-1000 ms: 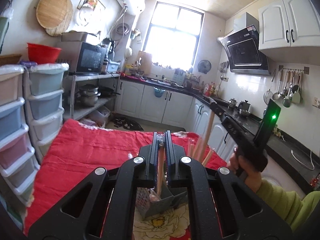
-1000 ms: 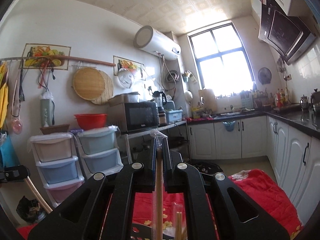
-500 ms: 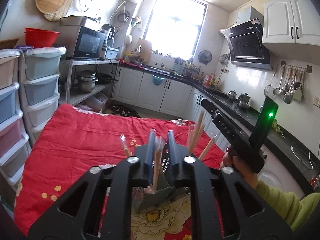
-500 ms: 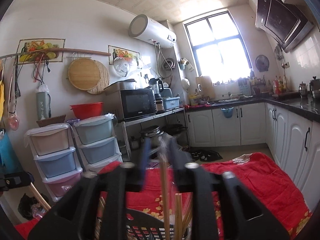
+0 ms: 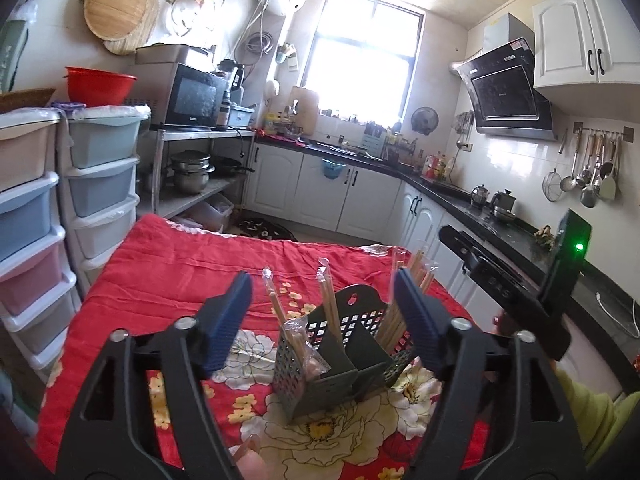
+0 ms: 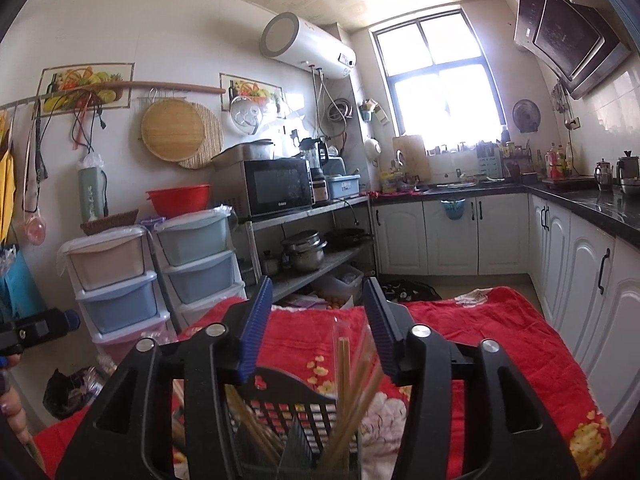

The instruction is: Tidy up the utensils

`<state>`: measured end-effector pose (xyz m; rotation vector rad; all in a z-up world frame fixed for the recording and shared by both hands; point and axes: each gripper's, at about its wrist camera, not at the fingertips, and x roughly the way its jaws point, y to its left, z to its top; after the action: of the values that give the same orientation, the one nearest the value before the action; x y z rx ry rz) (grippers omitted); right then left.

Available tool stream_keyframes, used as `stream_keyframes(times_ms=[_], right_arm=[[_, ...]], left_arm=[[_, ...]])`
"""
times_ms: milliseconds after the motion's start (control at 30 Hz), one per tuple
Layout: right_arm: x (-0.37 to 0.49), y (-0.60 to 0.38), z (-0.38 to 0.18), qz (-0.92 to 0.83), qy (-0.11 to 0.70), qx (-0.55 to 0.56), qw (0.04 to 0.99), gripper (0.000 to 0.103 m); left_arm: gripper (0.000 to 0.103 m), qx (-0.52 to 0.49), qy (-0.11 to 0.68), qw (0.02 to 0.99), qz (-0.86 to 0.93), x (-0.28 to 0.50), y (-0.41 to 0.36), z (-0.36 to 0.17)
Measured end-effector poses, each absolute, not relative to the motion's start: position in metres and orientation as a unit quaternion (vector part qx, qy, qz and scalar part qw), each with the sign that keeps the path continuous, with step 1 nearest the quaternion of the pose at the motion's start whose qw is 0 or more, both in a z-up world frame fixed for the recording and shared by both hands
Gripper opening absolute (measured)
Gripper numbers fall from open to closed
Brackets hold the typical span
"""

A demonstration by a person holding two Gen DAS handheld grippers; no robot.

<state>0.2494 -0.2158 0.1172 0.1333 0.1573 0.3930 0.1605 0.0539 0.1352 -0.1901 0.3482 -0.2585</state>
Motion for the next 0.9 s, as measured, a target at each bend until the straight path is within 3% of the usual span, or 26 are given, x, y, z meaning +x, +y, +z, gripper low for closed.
stream_keyframes(times_ms=[233,467,900], right_arm=[[0.224,-0.218,0.118,0.203,0.093,0.042,0.974,0.061],[0.2,-0.222,0.112,0.211,0.111,0.041,0.97,0.075],[0.158,-0.232,0.084,0.209,0.153,0.025,0.966,0.09]], left_arm=[[0.092,-0.096,0.175,0.973,-0.115,0.153,0.055,0.131],[0.092,-0.09,0.177,0.975,-0.103,0.143,0.051,0.126],[0.092,-0.111,0.192,0.972,-0.079,0.124,0.053,0.099]])
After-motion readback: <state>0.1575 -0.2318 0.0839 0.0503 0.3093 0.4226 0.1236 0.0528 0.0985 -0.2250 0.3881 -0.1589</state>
